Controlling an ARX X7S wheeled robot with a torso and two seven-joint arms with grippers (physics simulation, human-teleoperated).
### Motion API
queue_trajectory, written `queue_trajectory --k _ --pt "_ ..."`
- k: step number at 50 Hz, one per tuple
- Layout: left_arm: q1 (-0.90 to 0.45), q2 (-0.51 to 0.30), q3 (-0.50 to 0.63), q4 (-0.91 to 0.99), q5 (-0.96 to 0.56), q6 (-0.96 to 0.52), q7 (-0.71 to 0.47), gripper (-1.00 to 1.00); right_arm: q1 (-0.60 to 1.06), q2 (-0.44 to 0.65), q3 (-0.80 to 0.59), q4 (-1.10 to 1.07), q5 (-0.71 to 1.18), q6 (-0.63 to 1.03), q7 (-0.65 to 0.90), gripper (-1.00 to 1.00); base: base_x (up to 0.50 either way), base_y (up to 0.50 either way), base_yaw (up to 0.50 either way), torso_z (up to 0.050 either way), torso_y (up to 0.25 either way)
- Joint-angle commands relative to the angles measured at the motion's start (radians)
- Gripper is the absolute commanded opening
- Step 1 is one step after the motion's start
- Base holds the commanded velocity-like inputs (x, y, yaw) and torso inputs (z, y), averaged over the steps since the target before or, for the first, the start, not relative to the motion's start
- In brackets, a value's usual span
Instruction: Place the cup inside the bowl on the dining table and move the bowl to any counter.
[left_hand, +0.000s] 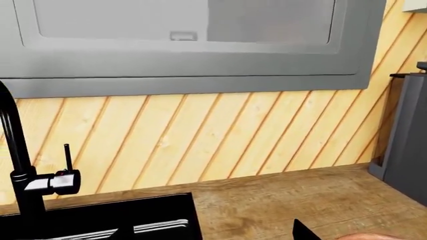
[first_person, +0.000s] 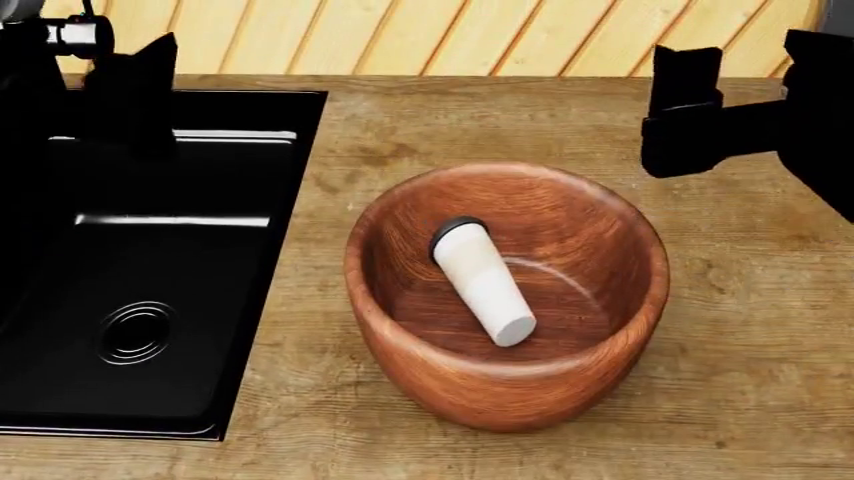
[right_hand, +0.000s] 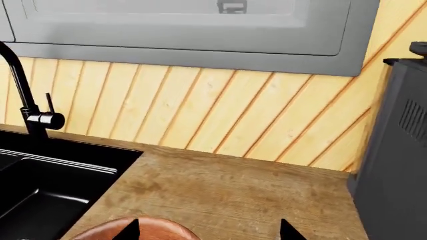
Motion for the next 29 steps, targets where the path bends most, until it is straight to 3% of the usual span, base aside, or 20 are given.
queue_trajectory --k 1,5,20,29 --pt "-0.118 0.040 0.020 -0.100 0.025 -0.024 0.008 1.00 0.123 -0.018 -0.012 0.005 -0.047 0.035 -0.012 1.00 0.00 0.00 0.00 0.000 0.000" --pt "-0.178 0.067 0.037 -0.172 0.047 -0.024 0.035 1.00 0.182 -0.050 -0.040 0.059 -0.100 0.034 -0.058 1.00 0.00 0.00 0.00 0.000 0.000" --pt "-0.386 0.149 0.086 -0.331 0.090 -0.060 0.077 1.00 0.132 -0.029 -0.025 0.027 -0.113 -0.043 -0.115 1.00 0.00 0.00 0.00 0.000 0.000" --pt "-0.501 0.216 0.136 -0.538 0.167 0.015 0.192 1.00 0.078 -0.017 -0.007 -0.017 -0.135 -0.115 -0.100 1.00 0.00 0.00 0.00 0.000 0.000"
